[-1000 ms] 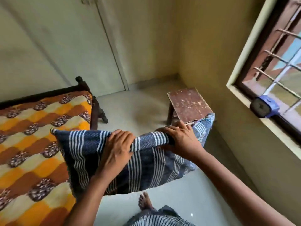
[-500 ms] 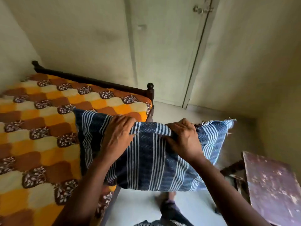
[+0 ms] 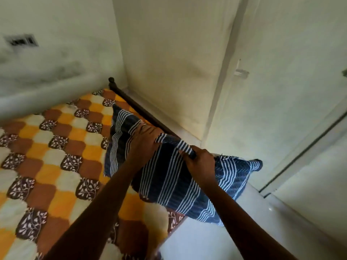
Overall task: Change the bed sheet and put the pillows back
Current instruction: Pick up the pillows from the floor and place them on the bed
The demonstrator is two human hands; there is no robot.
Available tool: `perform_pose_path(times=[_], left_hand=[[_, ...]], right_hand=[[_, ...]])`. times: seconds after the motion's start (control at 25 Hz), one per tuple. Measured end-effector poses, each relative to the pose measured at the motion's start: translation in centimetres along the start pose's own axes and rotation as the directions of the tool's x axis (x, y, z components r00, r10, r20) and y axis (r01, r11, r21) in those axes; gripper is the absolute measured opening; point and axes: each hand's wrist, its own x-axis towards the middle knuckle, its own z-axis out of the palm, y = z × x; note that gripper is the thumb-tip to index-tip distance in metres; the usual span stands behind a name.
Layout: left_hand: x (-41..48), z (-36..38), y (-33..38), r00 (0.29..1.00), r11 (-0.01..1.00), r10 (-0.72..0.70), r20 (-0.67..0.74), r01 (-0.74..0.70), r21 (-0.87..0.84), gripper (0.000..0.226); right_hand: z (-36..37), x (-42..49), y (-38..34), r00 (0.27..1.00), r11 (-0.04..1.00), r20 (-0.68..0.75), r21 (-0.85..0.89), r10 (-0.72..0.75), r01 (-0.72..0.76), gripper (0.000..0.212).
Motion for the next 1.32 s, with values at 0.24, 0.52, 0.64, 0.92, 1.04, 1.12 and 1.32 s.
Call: perform_pose_path(times=[0.24, 0.52, 0.64, 0.92, 1.04, 1.12, 1.32], left_hand=[[13.3, 8.8, -9.0, 0.955, 0.982, -0.184, 0.233, 0.189, 0.000, 0.051], [3.4, 22.0, -8.9, 0.670, 0.710, -0.396, 0.628, 0.658, -0.253, 0.059], [-3.0, 24.7, -8.0, 0.305, 0.155, -0.704, 0.642, 0.948, -0.279, 0.062], [-4.8, 27.0, -5.9, -0.199, -0.827, -0.424, 0.884, 0.482, -0.288, 0.070], [-3.4, 27.4, -7.9, -0.159, -0.622, -0.693, 0.703, 0.626, -0.471, 0.085], [-3.6, 27.3, -9.5, -0.161, -0.444, -0.781, 0.603, 0.823, -0.355, 0.110], [-6.7, 24.3, -10.9, -0.261, -0.574, -0.667, 0.698, 0.778, -0.257, 0.123]], right_hand=[[6.4, 18.5, 2.2, 0.941, 0.953, 0.155, -0.008, 0.300, -0.303, 0.033], [13.3, 20.9, 15.1, 0.758, 0.914, 0.511, -0.193, 0.404, -0.357, 0.044], [14.1, 14.1, 18.8, 0.762, 0.756, 0.215, 0.125, 0.611, -0.642, 0.031], [15.8, 7.9, 20.5, 0.271, 0.003, 0.500, 0.473, 0.823, -0.881, 0.106], [17.3, 11.0, 20.7, 0.302, 0.078, 0.464, 0.442, 0.832, -0.894, 0.126], [17.3, 11.3, 20.6, 0.333, 0.148, 0.437, 0.405, 0.835, -0.902, 0.129], [16.2, 7.0, 17.1, 0.332, 0.139, 0.454, 0.408, 0.826, -0.902, 0.077]])
